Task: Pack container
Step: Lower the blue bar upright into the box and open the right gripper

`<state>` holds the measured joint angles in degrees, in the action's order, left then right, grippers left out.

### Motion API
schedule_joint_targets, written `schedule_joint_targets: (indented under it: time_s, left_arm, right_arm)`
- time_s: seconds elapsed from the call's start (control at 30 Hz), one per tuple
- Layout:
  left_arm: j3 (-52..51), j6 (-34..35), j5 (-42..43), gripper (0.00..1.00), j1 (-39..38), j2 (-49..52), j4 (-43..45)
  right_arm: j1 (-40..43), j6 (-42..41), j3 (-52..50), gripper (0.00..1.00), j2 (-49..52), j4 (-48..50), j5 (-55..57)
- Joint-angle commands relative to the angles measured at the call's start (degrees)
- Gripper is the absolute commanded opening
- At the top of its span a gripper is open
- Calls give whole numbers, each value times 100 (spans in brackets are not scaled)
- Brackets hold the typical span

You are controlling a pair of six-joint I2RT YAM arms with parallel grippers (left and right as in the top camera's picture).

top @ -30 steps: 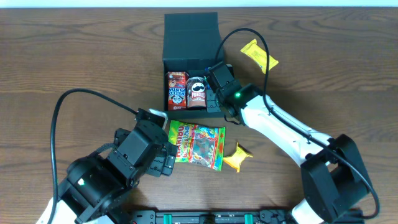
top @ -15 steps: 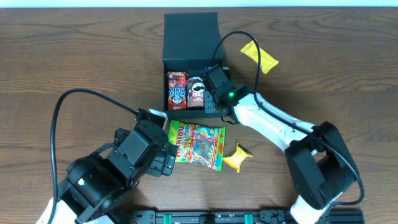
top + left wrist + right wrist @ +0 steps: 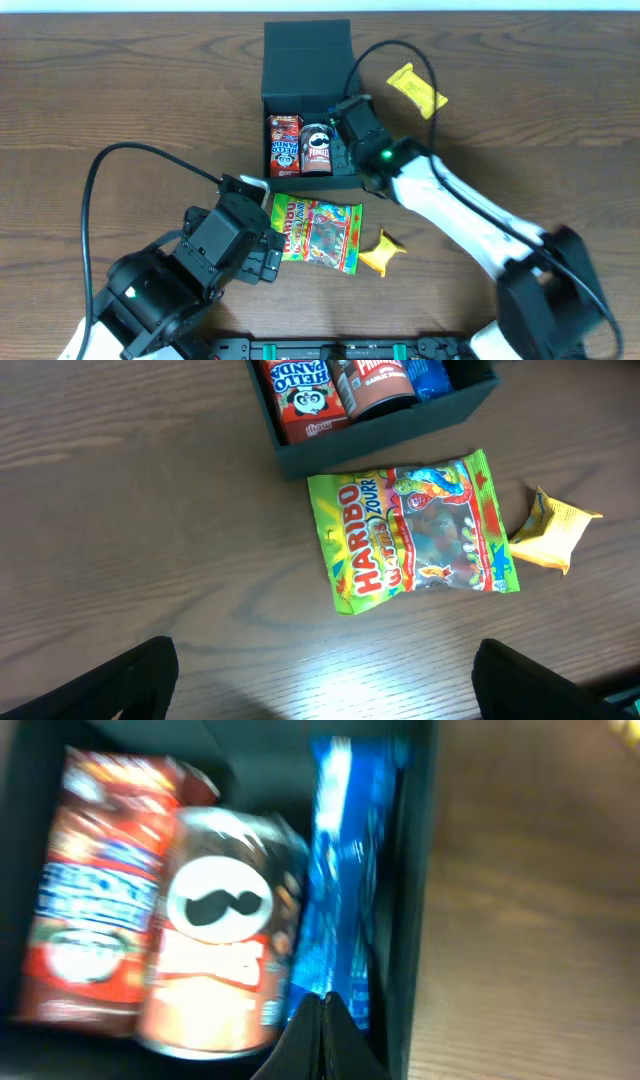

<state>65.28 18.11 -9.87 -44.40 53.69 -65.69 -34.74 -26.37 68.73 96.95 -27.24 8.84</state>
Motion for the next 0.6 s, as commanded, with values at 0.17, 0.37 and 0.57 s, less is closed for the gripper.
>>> schedule_joint_targets:
  time_s: [0.17,0.37,0.57]
  left_arm:
    - [-4,-55,-101,95,13,11,-7]
    - [-4,-55,-101,95,13,11,-7]
    - [-4,-55,-101,95,13,11,-7]
  right_arm:
    - [232,157,28,2,382,1117,-522]
    - [442,-61,531,1,916,966,-763]
    - [507,-9,1113,2,1272,822,-852]
